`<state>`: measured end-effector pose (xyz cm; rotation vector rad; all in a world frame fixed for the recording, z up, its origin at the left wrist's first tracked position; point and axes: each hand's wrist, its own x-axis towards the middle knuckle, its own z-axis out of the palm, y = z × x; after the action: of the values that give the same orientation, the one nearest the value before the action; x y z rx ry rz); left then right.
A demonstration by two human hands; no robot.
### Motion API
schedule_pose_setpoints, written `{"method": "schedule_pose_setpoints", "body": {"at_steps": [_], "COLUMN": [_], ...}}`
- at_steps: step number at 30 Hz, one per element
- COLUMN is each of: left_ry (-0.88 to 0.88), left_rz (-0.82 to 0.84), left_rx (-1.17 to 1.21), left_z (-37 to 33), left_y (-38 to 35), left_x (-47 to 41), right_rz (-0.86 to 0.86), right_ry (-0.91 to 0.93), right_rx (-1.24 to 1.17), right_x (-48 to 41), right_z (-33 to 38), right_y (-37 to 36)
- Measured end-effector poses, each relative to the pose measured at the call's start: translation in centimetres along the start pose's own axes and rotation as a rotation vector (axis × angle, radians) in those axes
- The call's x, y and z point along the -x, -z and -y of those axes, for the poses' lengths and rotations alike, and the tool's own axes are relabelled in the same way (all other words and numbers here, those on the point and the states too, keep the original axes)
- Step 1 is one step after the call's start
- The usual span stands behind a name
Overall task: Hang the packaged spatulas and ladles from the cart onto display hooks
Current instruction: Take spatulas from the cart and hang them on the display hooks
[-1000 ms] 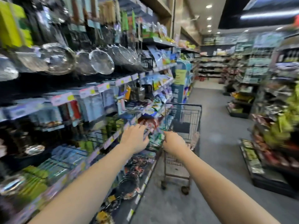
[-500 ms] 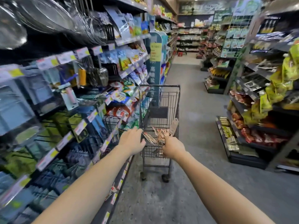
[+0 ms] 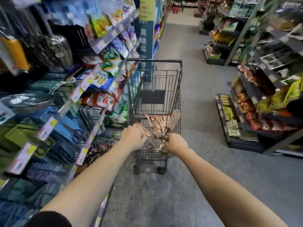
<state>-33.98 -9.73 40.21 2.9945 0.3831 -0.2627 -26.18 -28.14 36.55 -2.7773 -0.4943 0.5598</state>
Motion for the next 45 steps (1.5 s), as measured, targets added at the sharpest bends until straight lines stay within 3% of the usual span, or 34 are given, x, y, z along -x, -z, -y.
{"method": "schedule_pose_setpoints", "body": {"at_steps": [20,31,39,45], "left_ry": [0.154,0.081,0.052,0.188], "left_rz": [0.295,0.48,0.637,0.822], "left_rx": [0.123,0.112,0.245,0.346], "left_z": [1.2,1.1,-1.2,-2.9], "left_y": [-12.9,-24.5,-31.5,-36.0], "left_x": [-25.1,-29.6,-29.2,-29.2], "right_rz": [0.332,0.479,0.517,0.492], "right_ry": [-0.075,-0.207,-0.299,-0.274], "right_rx": [-0.008,-0.059,-0.023,0.006], "right_x": [-27.7,-33.5,-35.2,-36.4], "right_z": [-8.7,-10.5,-12.7,-13.5], "right_y": [-7.7,-17.3,-22.5,-24.9]}}
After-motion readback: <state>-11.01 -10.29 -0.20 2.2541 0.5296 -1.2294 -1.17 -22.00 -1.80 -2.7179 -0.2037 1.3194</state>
